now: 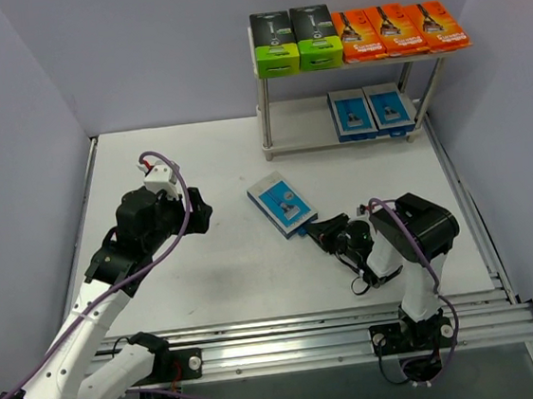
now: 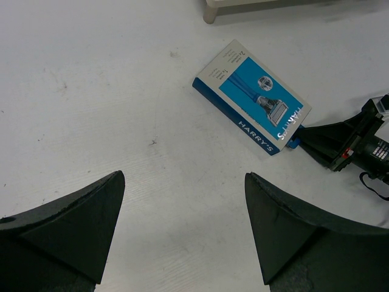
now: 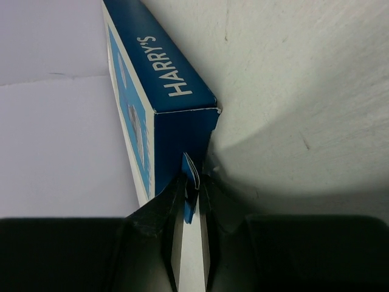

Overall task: Place and organize the shaving razors onto the shelf
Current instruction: Grab a shaving razor with the right arm

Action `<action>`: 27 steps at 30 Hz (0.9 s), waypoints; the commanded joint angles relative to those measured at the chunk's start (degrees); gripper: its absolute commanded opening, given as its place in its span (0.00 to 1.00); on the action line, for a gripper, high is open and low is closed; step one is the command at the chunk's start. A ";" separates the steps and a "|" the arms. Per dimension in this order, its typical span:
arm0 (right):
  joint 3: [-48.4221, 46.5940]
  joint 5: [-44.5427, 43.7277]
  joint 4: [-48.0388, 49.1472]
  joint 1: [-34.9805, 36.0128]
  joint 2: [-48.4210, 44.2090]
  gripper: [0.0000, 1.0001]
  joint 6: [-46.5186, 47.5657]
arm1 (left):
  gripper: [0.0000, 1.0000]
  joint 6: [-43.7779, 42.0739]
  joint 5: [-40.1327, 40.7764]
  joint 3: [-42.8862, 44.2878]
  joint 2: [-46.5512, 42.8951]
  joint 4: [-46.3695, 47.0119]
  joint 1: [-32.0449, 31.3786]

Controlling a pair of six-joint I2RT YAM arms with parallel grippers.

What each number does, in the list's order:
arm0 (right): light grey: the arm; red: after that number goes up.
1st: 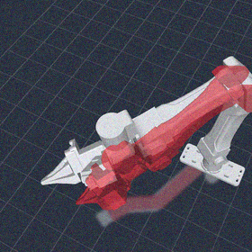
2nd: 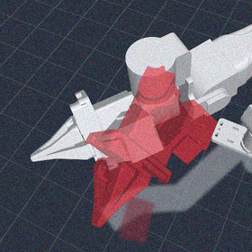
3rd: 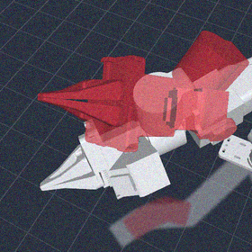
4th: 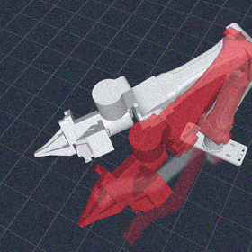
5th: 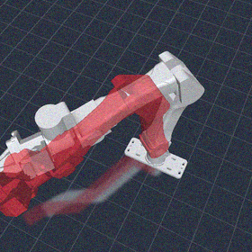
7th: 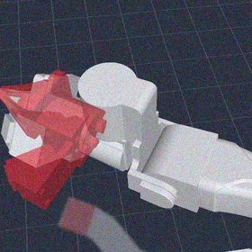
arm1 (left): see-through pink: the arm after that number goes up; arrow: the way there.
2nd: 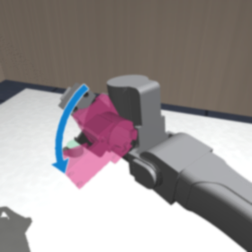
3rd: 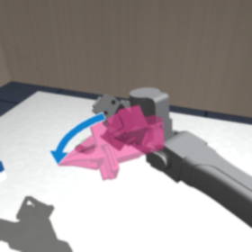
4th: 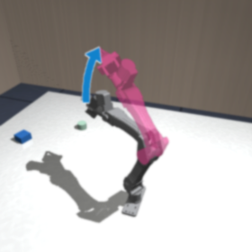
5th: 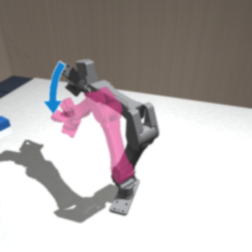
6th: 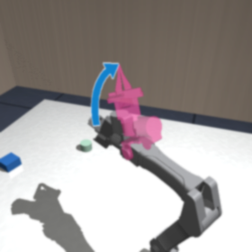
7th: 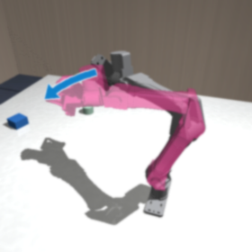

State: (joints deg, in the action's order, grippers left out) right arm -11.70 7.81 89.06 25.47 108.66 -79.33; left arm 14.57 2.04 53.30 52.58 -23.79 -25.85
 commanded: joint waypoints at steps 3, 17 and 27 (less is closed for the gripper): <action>-0.25 -0.70 7.80 -0.16 2.78 0.09 1.37 | 0.89 0.29 -0.55 1.63 -0.11 1.29 -0.26; -1.74 0.10 7.63 -0.51 0.95 0.00 0.84 | 0.89 0.29 -0.20 1.72 -0.72 1.29 -0.26; -6.40 -0.26 -4.50 -0.60 -7.15 0.00 4.10 | 0.89 0.29 -0.55 1.72 -1.34 1.38 -0.26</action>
State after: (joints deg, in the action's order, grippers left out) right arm -15.94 8.80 79.59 25.15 104.31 -77.71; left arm 14.57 2.04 53.30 52.49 -23.79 -25.85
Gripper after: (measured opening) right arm 0.012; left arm 0.890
